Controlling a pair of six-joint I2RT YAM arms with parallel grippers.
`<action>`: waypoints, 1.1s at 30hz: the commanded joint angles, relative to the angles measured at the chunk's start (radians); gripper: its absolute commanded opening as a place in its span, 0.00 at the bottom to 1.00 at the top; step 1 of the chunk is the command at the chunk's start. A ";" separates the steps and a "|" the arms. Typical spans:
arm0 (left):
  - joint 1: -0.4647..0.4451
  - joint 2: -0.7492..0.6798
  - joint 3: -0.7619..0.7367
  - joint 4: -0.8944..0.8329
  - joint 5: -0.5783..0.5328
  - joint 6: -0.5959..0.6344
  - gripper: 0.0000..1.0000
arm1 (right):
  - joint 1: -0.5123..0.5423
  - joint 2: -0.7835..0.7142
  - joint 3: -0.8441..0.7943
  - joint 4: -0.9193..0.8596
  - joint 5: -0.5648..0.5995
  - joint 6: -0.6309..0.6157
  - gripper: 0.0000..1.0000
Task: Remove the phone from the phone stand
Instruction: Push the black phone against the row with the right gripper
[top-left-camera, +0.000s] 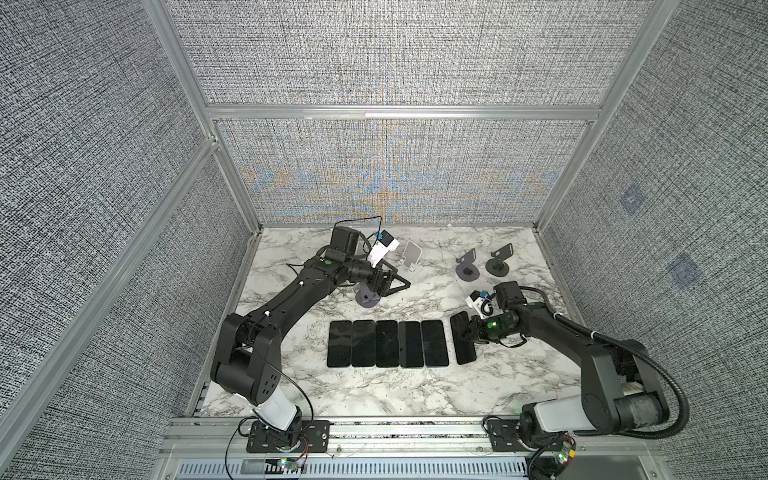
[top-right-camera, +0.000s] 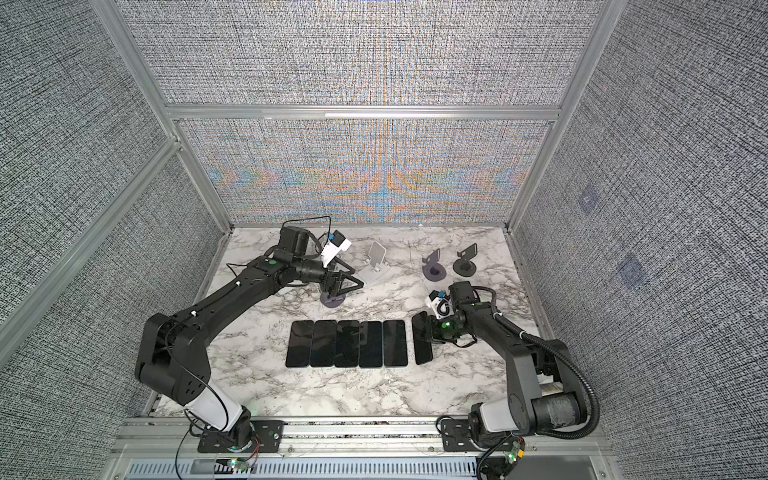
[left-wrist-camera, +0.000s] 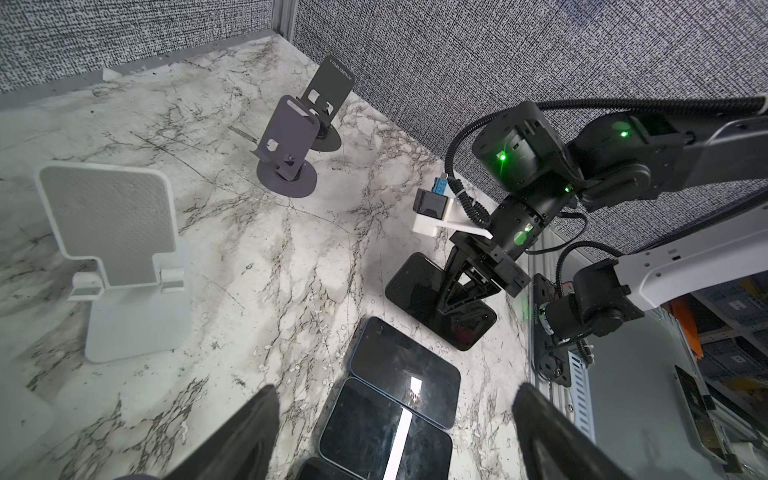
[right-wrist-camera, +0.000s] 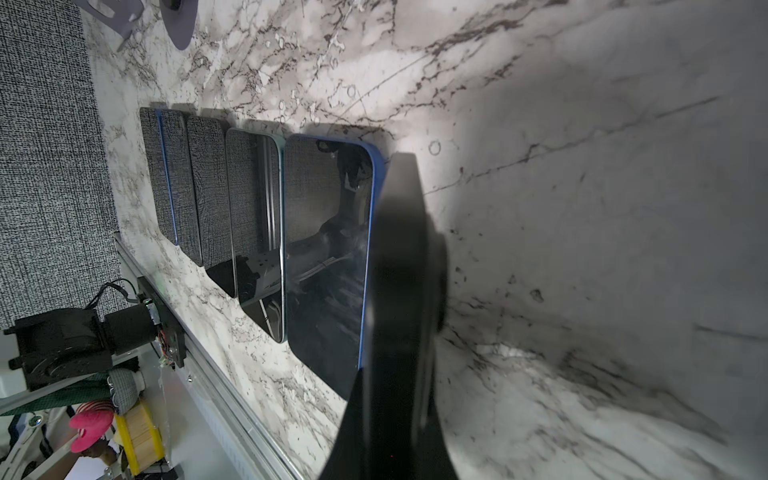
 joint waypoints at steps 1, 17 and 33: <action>-0.002 0.007 0.009 -0.007 -0.004 0.009 0.88 | 0.001 0.008 0.000 0.027 -0.039 0.020 0.00; -0.008 0.020 0.027 -0.044 -0.013 0.023 0.87 | 0.001 0.101 -0.007 0.085 -0.077 0.068 0.00; -0.009 0.023 0.032 -0.053 -0.019 0.026 0.87 | 0.000 0.145 0.005 0.110 -0.064 0.061 0.00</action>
